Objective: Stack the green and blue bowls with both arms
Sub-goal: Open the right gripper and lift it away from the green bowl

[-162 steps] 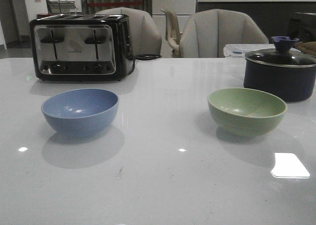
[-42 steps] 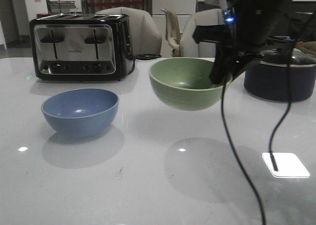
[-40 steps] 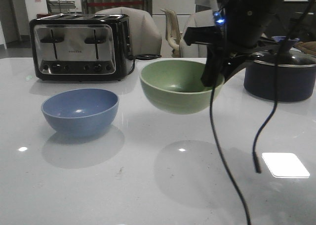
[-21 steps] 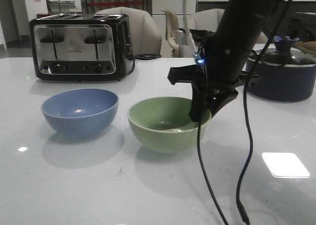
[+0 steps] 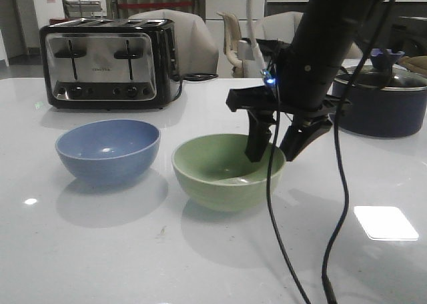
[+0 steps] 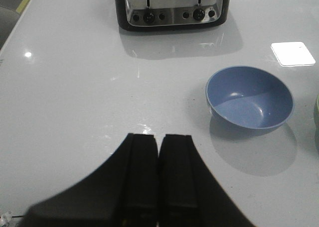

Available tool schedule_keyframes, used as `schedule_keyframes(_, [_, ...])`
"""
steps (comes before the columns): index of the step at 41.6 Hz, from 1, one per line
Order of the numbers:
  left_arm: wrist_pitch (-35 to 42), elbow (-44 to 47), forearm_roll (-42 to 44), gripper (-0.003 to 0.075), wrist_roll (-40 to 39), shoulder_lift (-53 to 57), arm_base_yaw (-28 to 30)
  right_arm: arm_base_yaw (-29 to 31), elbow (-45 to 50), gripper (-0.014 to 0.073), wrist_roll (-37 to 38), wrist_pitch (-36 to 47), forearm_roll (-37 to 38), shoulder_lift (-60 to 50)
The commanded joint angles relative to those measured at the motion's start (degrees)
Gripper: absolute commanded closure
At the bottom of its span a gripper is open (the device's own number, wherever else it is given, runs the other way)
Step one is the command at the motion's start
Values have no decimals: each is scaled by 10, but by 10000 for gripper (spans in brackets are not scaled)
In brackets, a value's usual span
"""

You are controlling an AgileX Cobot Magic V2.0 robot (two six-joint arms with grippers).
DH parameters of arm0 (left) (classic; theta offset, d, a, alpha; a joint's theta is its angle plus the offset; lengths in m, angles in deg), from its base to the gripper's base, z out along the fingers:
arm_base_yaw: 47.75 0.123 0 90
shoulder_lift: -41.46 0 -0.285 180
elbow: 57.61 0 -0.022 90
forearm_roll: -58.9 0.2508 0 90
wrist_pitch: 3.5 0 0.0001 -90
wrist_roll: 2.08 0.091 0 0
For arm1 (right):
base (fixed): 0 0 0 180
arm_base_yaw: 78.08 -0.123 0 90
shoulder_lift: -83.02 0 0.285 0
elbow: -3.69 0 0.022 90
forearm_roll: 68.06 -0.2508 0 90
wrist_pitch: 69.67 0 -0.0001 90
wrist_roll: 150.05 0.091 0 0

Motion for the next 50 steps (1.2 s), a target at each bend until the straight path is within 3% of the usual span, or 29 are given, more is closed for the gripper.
schedule_keyframes(1, [43,-17,0,619,-3,-4,-3,1,-19,150,-18,18,-3,-66])
schedule_keyframes(10, [43,-17,0,619,-3,-4,-3,1,13,150,-51,4,13,-164])
schedule_keyframes(26, [43,-17,0,619,-3,-4,-3,1,219,150,-57,28,42,-439])
schedule_keyframes(40, [43,-17,0,619,-3,-4,-3,1,349,150,-57,33,42,-584])
schedule_keyframes(50, [43,-17,3,619,-3,-6,-3,1,384,150,-57,20,41,-668])
